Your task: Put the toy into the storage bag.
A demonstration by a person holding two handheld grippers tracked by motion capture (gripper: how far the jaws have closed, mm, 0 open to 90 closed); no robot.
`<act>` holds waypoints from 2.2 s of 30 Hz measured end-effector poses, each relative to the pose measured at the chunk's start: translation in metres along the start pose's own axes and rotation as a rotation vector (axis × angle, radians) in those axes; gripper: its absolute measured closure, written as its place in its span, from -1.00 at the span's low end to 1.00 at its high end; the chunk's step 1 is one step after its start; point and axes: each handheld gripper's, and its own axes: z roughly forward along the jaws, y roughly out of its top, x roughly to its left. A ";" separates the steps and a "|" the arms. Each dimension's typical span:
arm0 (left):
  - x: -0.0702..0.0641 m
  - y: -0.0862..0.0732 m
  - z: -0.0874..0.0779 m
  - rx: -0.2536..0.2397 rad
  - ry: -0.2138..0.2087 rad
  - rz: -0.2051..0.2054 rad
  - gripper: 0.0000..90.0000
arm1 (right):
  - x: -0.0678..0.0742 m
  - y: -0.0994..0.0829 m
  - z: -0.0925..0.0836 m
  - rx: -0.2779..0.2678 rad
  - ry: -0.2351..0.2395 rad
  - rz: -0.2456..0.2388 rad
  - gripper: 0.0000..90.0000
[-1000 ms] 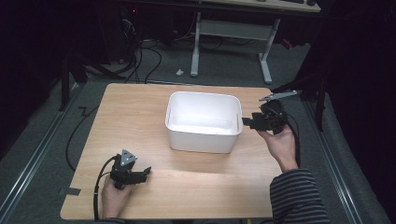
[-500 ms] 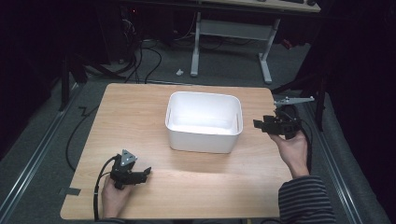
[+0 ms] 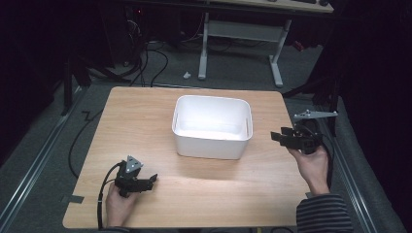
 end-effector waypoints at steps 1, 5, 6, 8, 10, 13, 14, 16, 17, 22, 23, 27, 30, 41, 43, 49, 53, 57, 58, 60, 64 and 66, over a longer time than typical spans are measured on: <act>0.000 0.000 0.000 0.000 0.000 0.000 -0.60 | 0.001 -0.002 -0.001 0.001 -0.008 -0.002 0.11; 0.000 0.000 0.000 0.000 0.000 0.000 -0.60 | 0.008 -0.004 -0.005 0.000 -0.020 -0.030 0.11; 0.000 0.000 0.000 0.000 0.000 -0.001 -0.60 | 0.009 -0.004 -0.007 -0.006 -0.018 -0.037 0.11; 0.000 0.000 0.000 0.000 -0.001 -0.001 -0.60 | 0.012 -0.006 -0.009 -0.011 -0.016 -0.047 0.11; 0.000 0.000 0.000 0.000 -0.001 -0.001 -0.60 | 0.013 -0.007 -0.010 -0.012 -0.019 -0.051 0.11; 0.000 0.000 0.000 0.000 -0.001 -0.001 -0.60 | 0.015 -0.011 -0.012 -0.028 -0.007 -0.046 0.12; 0.000 0.000 0.000 0.000 -0.001 -0.001 -0.60 | 0.015 -0.013 -0.012 -0.028 0.008 -0.038 0.12; 0.000 0.000 0.000 0.000 -0.001 -0.001 -0.60 | 0.016 -0.017 -0.011 -0.016 0.007 -0.042 0.13; 0.000 0.000 0.000 0.000 -0.001 -0.001 -0.60 | 0.017 -0.018 -0.010 -0.008 0.005 -0.045 0.14; 0.000 0.000 0.000 0.000 -0.001 -0.001 -0.60 | 0.027 -0.022 -0.012 -0.012 -0.009 -0.090 0.14; 0.000 0.000 0.000 0.000 -0.002 -0.001 -0.60 | 0.029 -0.022 -0.012 -0.018 -0.006 -0.096 0.14; 0.000 0.000 0.000 0.000 -0.002 -0.001 -0.60 | 0.031 -0.030 -0.009 -0.020 0.022 -0.087 0.14; 0.000 0.000 0.000 0.000 -0.002 -0.001 -0.60 | 0.032 -0.037 -0.006 -0.018 -0.015 -0.087 0.12; 0.000 0.000 0.000 0.000 -0.002 -0.001 -0.60 | 0.032 -0.056 0.014 -0.027 0.005 -0.055 0.11; 0.000 0.000 0.000 0.000 -0.002 -0.001 -0.60 | 0.032 -0.058 0.018 -0.033 0.011 -0.048 0.11; 0.000 0.000 0.000 0.000 -0.001 -0.001 -0.60 | 0.034 -0.067 0.032 -0.038 0.048 -0.012 0.11; 0.000 0.000 0.000 0.000 -0.001 -0.001 -0.60 | 0.036 -0.073 0.042 -0.037 0.069 -0.005 0.11; 0.000 0.000 0.000 0.000 -0.001 -0.001 -0.60 | 0.040 -0.080 0.052 -0.031 0.093 0.000 0.11; 0.000 0.000 0.000 0.000 -0.001 -0.001 -0.60 | 0.041 -0.082 0.054 -0.028 0.097 0.000 0.11; 0.000 0.000 0.000 0.000 -0.001 -0.001 -0.60 | 0.043 -0.085 0.059 -0.019 0.104 0.000 0.11; 0.000 0.000 0.000 0.000 -0.001 -0.001 -0.60 | 0.045 -0.090 0.064 -0.018 0.109 0.006 0.10; 0.000 0.000 0.000 0.000 -0.001 -0.001 -0.60 | 0.045 -0.092 0.067 -0.019 0.112 0.011 0.09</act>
